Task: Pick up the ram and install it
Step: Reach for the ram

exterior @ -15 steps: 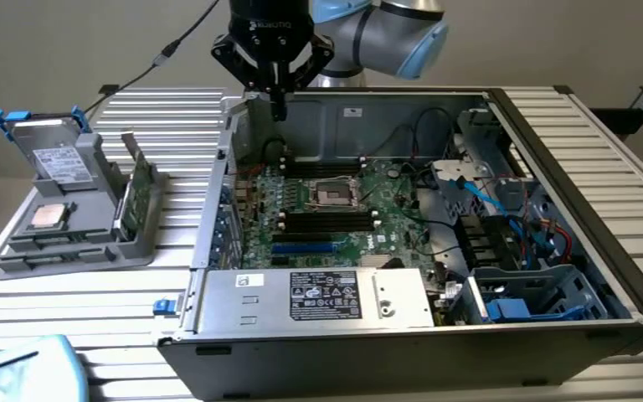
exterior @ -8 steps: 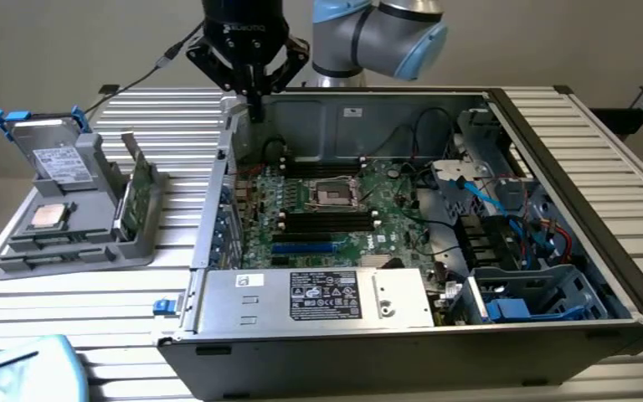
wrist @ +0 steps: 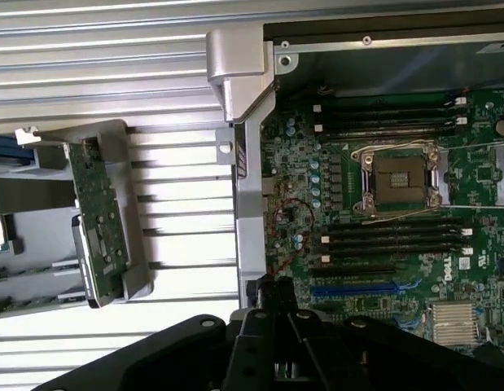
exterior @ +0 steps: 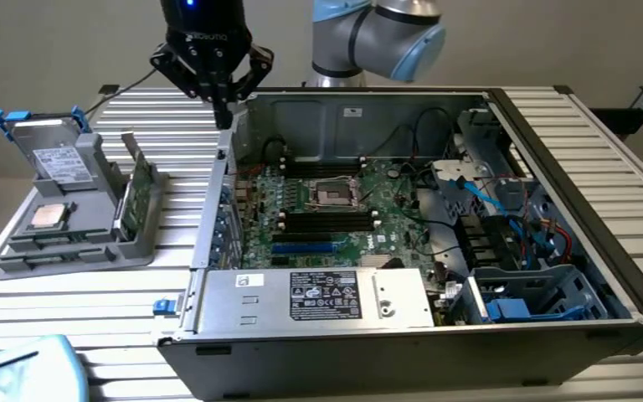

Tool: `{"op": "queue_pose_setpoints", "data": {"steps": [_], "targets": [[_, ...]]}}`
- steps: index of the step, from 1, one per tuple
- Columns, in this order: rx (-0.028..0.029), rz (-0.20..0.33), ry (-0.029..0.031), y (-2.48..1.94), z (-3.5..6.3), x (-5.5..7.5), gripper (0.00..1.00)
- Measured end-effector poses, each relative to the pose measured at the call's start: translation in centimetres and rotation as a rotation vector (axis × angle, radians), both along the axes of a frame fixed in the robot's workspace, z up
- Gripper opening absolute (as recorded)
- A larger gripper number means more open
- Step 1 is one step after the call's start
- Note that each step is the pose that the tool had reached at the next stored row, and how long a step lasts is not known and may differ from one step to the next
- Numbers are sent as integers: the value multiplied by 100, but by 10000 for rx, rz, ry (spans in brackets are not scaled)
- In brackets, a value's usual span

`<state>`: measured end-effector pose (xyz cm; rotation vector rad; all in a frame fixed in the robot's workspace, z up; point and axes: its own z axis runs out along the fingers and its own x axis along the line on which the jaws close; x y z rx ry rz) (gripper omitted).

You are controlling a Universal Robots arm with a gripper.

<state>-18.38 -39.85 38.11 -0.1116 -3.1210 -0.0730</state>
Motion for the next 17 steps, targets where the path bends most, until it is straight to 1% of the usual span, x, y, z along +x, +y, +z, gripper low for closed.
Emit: {"op": "queue_pose_setpoints", "data": {"steps": [7, 10, 17], "targets": [[-2, 0, 32, 2, -113, -320, 11], [1, 0, 40, 2, -116, -457, 11], [23, 27, 80, 2, -116, -769, 11]]}}
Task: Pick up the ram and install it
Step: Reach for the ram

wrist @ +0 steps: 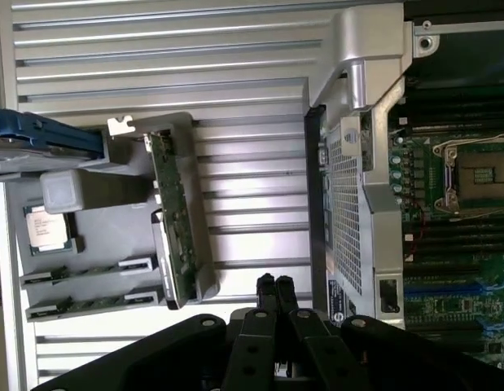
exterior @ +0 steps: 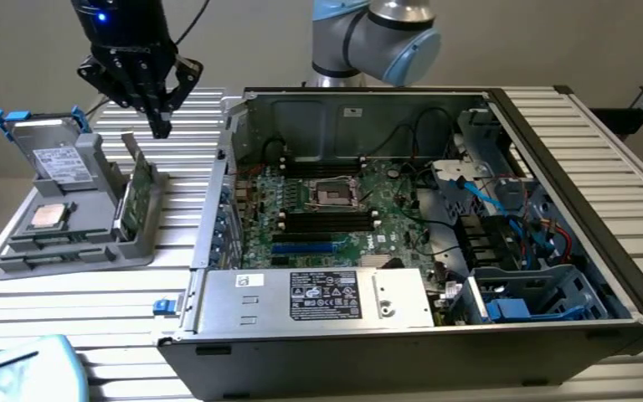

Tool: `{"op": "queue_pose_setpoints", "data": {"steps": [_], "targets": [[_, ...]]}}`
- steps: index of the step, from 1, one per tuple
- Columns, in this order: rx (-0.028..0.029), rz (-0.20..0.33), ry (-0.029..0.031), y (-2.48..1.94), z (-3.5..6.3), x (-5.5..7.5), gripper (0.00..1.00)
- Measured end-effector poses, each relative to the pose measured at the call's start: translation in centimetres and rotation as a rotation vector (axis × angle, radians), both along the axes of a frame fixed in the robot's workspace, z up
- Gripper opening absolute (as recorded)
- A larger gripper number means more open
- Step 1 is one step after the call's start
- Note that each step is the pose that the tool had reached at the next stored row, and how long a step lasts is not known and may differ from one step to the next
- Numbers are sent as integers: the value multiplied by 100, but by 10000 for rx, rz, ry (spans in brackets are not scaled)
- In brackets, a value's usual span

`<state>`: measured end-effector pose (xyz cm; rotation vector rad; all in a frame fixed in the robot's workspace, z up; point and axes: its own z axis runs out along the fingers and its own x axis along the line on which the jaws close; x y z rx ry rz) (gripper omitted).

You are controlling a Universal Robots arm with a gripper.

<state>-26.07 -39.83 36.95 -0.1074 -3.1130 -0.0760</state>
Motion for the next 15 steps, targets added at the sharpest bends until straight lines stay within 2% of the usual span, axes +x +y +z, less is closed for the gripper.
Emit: {"op": "queue_pose_setpoints", "data": {"steps": [15], "targets": [[18, 129, 35, 0, 0, -644, 11]]}}
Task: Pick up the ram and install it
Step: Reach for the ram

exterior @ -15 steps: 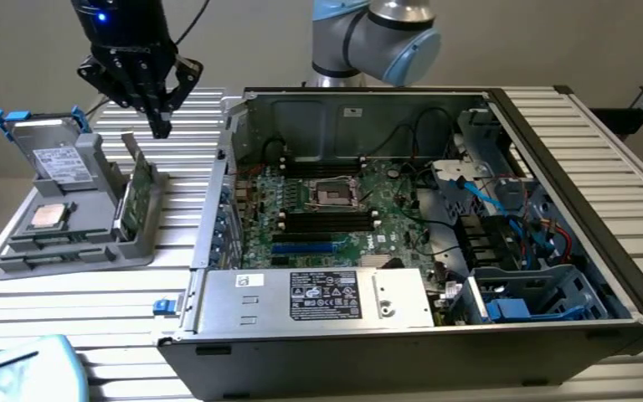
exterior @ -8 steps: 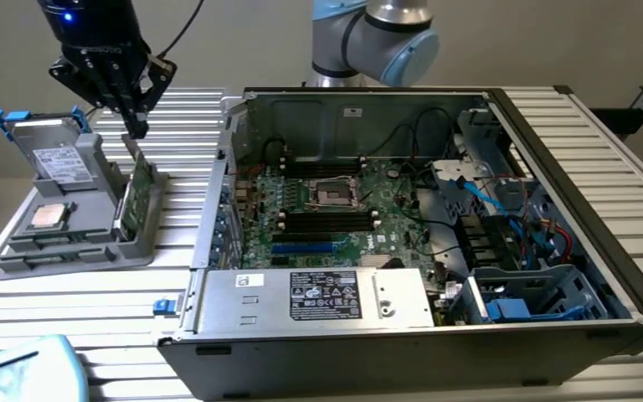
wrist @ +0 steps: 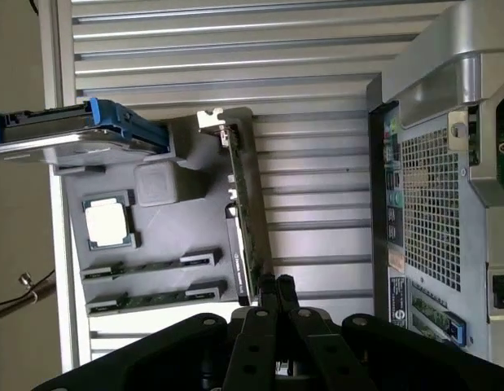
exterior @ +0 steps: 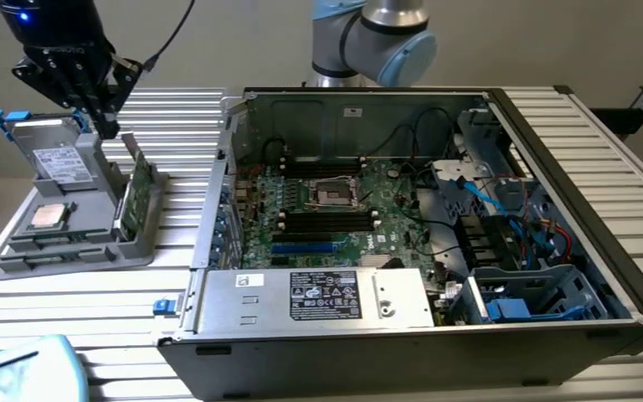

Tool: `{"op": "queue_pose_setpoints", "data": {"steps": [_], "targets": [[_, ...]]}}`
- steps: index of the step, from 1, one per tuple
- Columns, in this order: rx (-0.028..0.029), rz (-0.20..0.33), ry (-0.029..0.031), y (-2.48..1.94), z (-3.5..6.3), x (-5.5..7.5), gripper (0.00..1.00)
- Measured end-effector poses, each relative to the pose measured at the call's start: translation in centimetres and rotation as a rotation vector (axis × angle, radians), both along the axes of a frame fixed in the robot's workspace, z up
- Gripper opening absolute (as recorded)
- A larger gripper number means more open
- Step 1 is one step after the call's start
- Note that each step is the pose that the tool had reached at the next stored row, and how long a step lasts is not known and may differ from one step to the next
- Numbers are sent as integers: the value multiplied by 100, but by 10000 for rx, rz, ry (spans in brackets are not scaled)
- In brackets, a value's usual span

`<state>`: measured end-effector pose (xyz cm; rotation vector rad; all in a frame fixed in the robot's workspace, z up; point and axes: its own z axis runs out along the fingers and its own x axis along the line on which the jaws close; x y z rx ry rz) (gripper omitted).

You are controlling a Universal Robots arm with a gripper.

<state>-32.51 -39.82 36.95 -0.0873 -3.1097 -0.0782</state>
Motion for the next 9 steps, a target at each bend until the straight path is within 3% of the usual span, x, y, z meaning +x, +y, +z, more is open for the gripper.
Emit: {"op": "queue_pose_setpoints", "data": {"steps": [9], "targets": [[6, 48, 21, 0, 0, -409, 11]]}}
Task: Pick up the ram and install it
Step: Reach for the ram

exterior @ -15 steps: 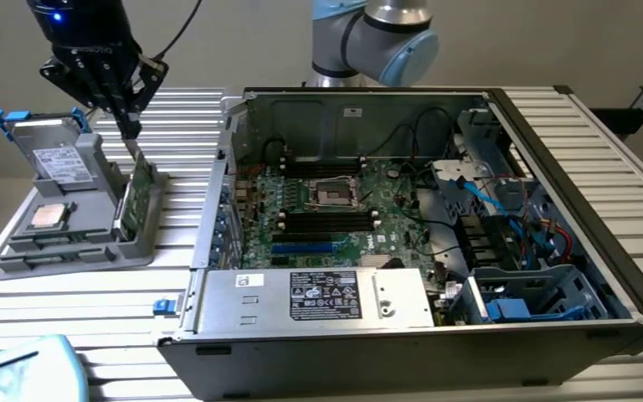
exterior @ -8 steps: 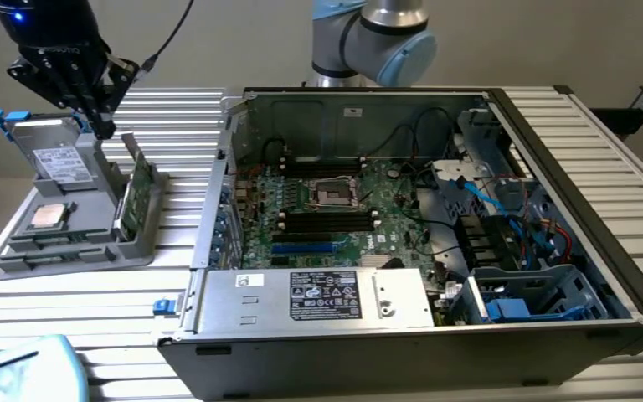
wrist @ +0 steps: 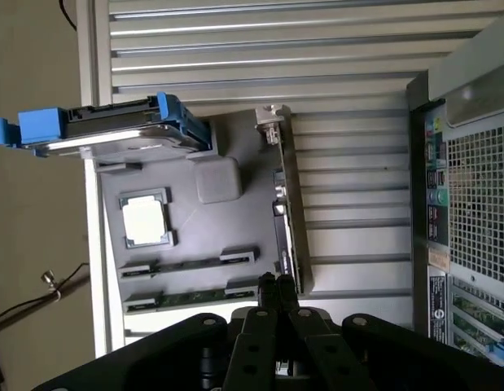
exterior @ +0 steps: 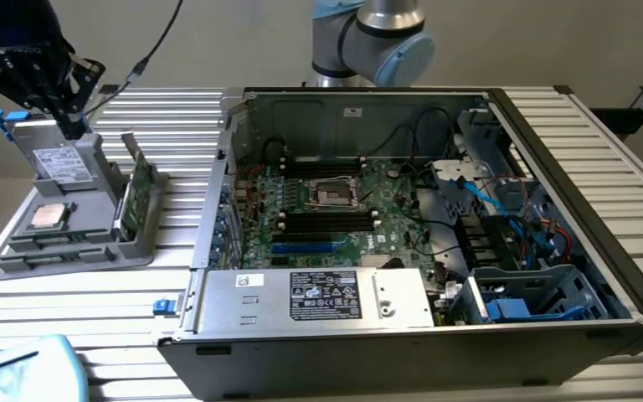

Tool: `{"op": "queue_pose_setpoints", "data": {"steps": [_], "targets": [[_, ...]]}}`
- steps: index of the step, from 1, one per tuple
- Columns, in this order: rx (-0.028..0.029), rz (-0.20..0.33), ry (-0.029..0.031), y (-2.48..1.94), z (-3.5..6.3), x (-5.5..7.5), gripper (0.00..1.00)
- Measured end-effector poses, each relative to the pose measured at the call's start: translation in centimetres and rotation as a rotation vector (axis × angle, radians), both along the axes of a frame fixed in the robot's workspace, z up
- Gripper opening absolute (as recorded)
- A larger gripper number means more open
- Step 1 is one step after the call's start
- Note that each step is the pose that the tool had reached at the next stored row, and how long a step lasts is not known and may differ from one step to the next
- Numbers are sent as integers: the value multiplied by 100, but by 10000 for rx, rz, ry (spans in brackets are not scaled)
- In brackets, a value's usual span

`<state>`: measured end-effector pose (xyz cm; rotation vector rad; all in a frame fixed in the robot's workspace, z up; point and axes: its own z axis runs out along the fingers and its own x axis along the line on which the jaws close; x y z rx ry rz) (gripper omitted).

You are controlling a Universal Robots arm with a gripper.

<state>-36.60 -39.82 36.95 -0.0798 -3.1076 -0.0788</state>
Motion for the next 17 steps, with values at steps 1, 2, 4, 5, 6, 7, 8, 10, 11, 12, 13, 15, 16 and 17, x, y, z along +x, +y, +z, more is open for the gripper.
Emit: {"op": "queue_pose_setpoints", "data": {"steps": [1, 2, 4, 5, 6, 7, 8, 10, 11, 12, 13, 15, 16, 17], "targets": [[0, 6, 2, 0, 0, -44, 11], [1, 15, 5, 0, 0, -90, 11], [1, 42, 14, 0, 0, -193, 11], [1, 58, 18, 0, 0, -228, 11], [2, 77, 19, 0, 0, -266, 11], [2, 94, 20, 0, 0, -298, 11], [2, 111, 22, 0, 0, -336, 11], [6, 135, 22, -6, 0, -410, 11], [9, 143, 22, -13, 0, -444, 11], [13, 152, 22, -22, 0, -479, 11], [16, 159, 22, -32, 0, -513, 11], [28, 173, 23, -60, 0, -574, 11], [33, 176, 21, -70, 0, -583, 11], [34, 176, 22, -69, 0, -583, 11]]}}
